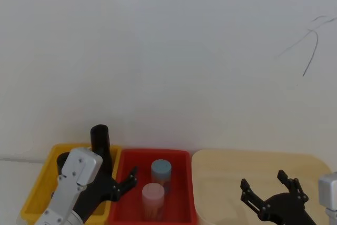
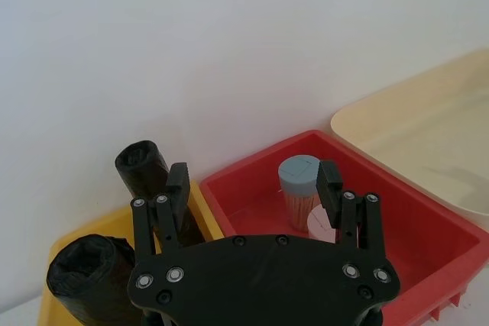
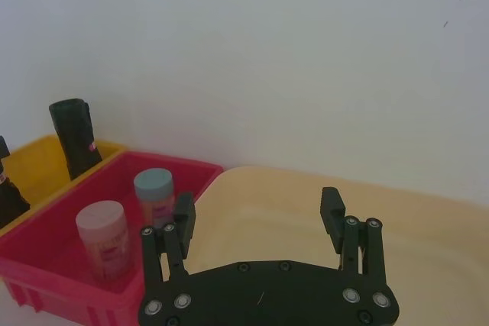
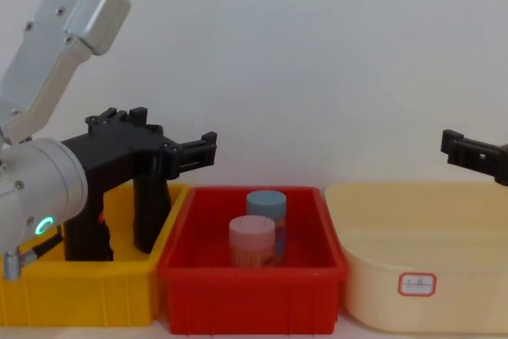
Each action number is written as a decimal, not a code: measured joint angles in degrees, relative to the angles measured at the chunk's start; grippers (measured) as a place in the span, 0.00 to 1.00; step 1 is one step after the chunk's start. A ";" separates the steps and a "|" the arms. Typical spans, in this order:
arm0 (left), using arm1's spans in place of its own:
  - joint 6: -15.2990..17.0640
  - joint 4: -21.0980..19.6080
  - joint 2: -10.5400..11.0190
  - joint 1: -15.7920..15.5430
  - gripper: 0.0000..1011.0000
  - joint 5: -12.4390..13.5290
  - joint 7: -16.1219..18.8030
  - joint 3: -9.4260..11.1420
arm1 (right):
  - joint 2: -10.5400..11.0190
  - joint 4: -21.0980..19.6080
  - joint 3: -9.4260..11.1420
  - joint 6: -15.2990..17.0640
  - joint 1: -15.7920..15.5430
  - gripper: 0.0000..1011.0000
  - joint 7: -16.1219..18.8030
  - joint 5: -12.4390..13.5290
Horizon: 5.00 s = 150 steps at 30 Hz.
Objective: Pick up the garbage bag with the one hand and transfer it to the other hand.
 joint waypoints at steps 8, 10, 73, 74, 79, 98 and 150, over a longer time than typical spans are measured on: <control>0.00 0.00 0.00 0.00 0.99 0.00 0.00 0.00 | 0.00 0.00 0.00 0.00 0.00 0.99 0.00 0.00; 0.00 0.00 0.00 0.00 0.99 0.00 0.00 0.00 | 0.00 0.00 0.00 0.00 0.00 0.99 0.00 0.00; -0.03 -1.68 3.21 2.41 0.99 -3.06 -4.44 -2.29 | 0.00 0.00 0.00 0.00 0.00 0.99 0.00 0.00; -0.05 -1.85 3.54 2.71 0.99 -3.24 -4.64 -2.55 | 0.00 0.00 0.00 0.00 0.00 0.99 0.00 0.00; -0.16 -2.90 5.83 5.01 0.99 -5.47 -6.63 -4.73 | 0.00 0.00 0.00 0.00 0.00 0.99 -0.01 0.00; 1.18 -3.49 10.14 9.95 0.99 -10.83 -9.98 -10.94 | 0.00 0.00 0.00 0.00 0.00 0.99 -0.01 0.00; 4.70 12.04 3.43 -4.29 0.99 -6.11 -11.23 -8.97 | 0.00 0.00 0.00 0.00 0.00 0.99 -0.01 0.00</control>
